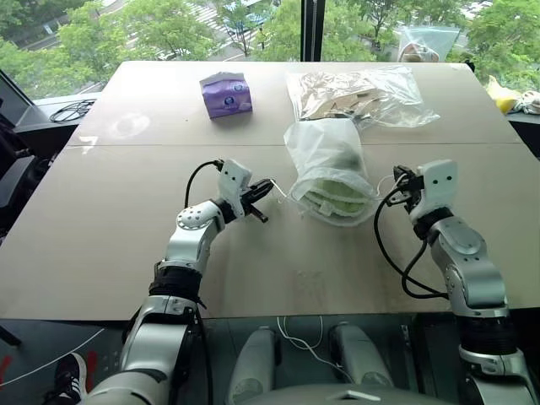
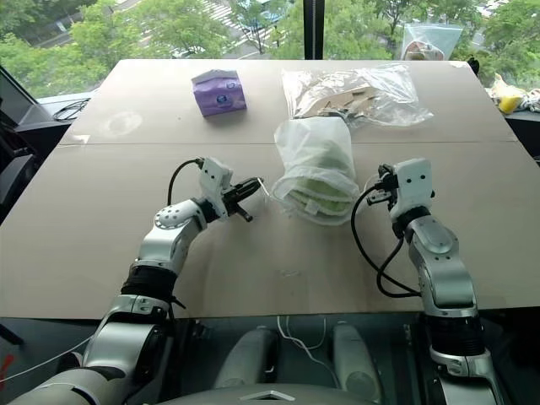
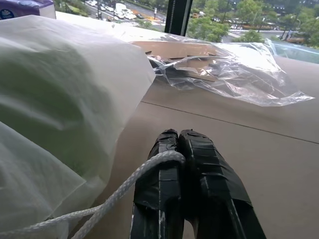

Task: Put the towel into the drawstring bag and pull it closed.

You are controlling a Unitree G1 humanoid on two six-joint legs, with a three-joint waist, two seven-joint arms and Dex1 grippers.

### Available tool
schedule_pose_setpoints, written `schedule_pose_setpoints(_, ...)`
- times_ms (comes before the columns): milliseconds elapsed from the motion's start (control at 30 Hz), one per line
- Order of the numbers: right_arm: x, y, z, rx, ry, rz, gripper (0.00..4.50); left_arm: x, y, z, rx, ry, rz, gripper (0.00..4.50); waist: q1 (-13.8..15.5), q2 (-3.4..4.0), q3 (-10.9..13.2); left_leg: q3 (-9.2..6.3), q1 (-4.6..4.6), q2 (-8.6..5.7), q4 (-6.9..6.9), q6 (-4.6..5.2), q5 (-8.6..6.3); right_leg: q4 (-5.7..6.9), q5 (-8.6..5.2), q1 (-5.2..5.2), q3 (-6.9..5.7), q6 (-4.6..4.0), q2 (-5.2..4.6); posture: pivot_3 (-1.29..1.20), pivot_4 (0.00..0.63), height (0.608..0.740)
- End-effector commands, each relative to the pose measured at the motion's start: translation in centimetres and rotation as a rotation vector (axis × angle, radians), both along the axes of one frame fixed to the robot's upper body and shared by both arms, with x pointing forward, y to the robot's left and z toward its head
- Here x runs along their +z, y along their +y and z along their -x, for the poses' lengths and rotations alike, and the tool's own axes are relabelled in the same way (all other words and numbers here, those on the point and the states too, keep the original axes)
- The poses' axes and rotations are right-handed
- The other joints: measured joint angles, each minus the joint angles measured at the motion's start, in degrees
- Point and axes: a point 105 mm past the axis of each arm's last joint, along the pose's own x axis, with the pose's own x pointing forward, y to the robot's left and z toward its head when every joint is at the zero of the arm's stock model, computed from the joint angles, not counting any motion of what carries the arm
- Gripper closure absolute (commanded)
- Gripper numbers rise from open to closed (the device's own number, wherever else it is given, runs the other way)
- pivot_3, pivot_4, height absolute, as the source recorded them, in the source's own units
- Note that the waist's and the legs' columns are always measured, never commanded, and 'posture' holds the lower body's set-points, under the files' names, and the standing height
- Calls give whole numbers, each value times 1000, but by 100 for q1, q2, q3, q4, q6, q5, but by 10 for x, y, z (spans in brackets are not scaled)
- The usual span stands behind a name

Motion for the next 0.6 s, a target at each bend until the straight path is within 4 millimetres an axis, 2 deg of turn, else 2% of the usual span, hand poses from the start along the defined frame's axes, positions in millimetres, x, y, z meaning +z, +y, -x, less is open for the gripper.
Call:
schedule_pose_setpoints(33,22,-14,-3,-63,-93,11,4500,17,11,-10,100,-86,30,4482,-4,0,0,-1,0,0,-1,0,0,0,0,0,0,0,0,0,150,740)
schedule_pose_setpoints(200,35,-41,-9,-226,-165,10,4500,38,37,-25,293,-182,71,4482,5,0,0,-1,1,0,0,0,0,1,1,0,0,1,0,0,150,740)
schedule_pose_setpoints(367,50,-72,-9,-401,-241,36,4500,66,84,-37,619,-256,198,4482,9,-1,0,-2,0,-1,0,0,0,1,1,0,0,1,-1,0,150,740)
schedule_pose_setpoints(600,49,-115,3,-657,-260,-10,4500,74,142,-33,1006,-270,247,4482,11,-2,-1,-4,0,-5,-2,0,0,2,2,0,0,0,-6,0,150,740)
